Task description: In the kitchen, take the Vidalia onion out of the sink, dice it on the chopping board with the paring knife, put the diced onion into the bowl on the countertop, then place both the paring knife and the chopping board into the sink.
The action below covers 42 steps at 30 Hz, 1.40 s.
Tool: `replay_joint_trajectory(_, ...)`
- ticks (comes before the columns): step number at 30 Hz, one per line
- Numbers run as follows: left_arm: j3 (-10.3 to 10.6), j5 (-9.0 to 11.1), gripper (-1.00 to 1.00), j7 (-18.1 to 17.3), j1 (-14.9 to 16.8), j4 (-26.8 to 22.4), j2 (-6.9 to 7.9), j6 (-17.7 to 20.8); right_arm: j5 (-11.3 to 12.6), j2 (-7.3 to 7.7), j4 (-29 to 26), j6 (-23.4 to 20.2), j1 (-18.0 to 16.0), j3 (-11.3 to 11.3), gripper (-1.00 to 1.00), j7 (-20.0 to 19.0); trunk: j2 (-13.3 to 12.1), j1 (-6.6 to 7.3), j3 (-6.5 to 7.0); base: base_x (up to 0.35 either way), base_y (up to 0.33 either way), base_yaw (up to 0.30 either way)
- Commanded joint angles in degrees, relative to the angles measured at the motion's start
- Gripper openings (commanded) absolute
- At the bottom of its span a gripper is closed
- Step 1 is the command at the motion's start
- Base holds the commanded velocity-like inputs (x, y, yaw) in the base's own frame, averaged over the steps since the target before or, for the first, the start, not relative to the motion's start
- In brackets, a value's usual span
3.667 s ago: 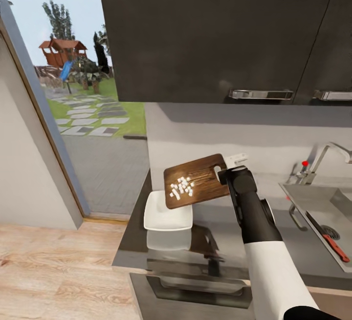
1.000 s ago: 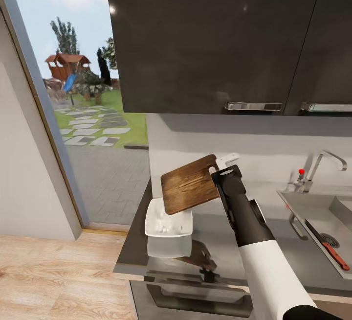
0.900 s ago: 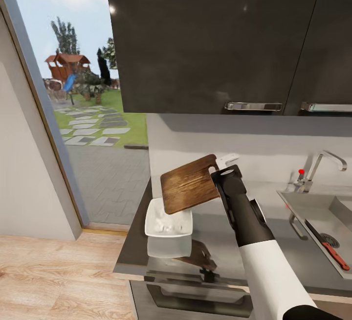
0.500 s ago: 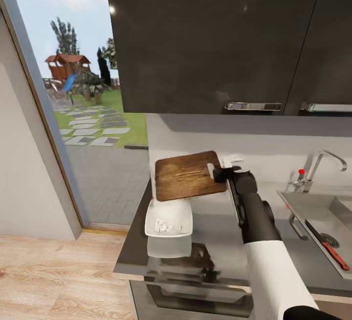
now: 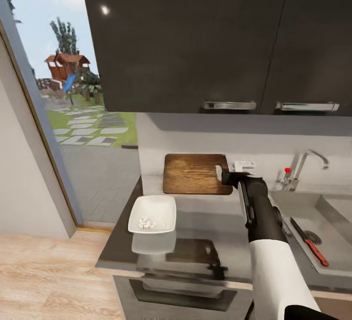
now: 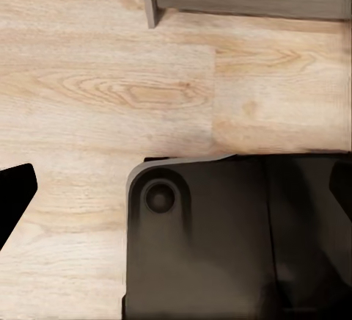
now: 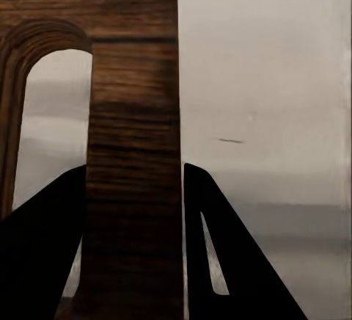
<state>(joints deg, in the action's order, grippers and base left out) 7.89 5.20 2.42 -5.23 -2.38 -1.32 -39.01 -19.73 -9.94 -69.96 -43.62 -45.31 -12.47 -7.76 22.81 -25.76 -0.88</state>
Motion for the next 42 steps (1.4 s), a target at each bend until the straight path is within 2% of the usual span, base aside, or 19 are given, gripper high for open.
replay_joint_trajectory(1,0.5,0.5,1.0,0.2,0.0,0.0,0.0,-0.1,-0.4,-0.06,0.0,0.2,0.0,-0.3,-1.0,-0.4,0.1,-0.02,-0.09,-0.125,-0.302,0.0)
replay_joint_trajectory(7,0.5,0.5,1.0,0.2,0.0,0.1,0.0,0.0,-0.4,-0.06,1.3,0.6,-0.1,-0.6,-1.0,-0.3,0.1,-0.02,-0.08,-0.091,-0.302,-0.035)
replay_joint_trajectory(12,0.5,0.5,1.0,0.2,0.0,0.1,-0.34,0.0,-0.3,1.05,4.2,0.9,0.0,-1.1,-1.0,-0.3,0.1,-0.02,0.13,-0.006,-0.3,-0.222)
replay_joint_trajectory(23,0.5,0.5,1.0,0.2,0.0,0.1,-0.35,0.0,-0.3,1.07,8.4,4.7,0.0,-1.2,-1.0,0.2,0.1,-0.02,0.71,0.0,-0.294,-0.196)
replay_joint_trajectory(25,0.5,0.5,1.0,0.2,0.0,0.3,-0.35,0.0,-0.3,0.85,8.7,5.2,0.0,-1.2,-1.0,2.1,0.1,-0.02,0.73,0.0,-0.289,-0.027)
replay_joint_trajectory(26,0.4,0.5,1.0,0.2,0.0,0.4,-0.35,0.0,-0.3,0.65,8.9,6.2,0.0,-1.2,-1.0,4.3,0.1,-0.02,0.73,0.0,-0.289,-0.011)
replay_joint_trajectory(29,0.4,0.5,1.0,0.2,0.0,0.7,-0.35,0.0,0.2,0.4,11.2,11.5,0.0,-1.3,-1.0,10.0,0.1,-0.02,0.74,0.0,-0.289,-0.004)
replay_joint_trajectory(31,0.4,0.5,1.0,0.2,0.0,0.8,-0.35,0.0,2.5,0.38,13.7,14.8,0.0,-1.3,-1.0,13.0,0.1,-0.02,0.74,0.0,-0.289,-0.001)
replay_joint_trajectory(33,0.4,0.5,1.0,0.2,0.0,0.8,-0.35,0.0,7.5,0.37,15.1,16.4,-0.1,-1.3,-1.0,15.8,0.1,-0.02,0.74,0.0,-0.289,0.0)
replay_joint_trajectory(35,0.4,0.5,1.0,0.2,0.0,0.8,-0.48,0.0,10.1,0.42,15.4,16.8,0.0,-1.3,-1.0,17.9,0.1,-0.02,0.74,0.0,-0.288,0.0)
replay_joint_trajectory(39,0.4,0.5,1.0,0.2,0.0,0.9,-0.68,0.0,11.4,0.37,16.8,17.0,0.0,-1.2,-1.0,19.7,0.1,-0.02,0.74,0.0,-0.286,0.0)
replay_joint_trajectory(42,0.4,0.5,1.0,0.2,0.0,0.8,-0.64,0.0,11.6,0.34,20.3,18.0,0.0,-1.3,-1.0,23.1,0.1,-0.02,0.74,0.0,-0.148,0.0)
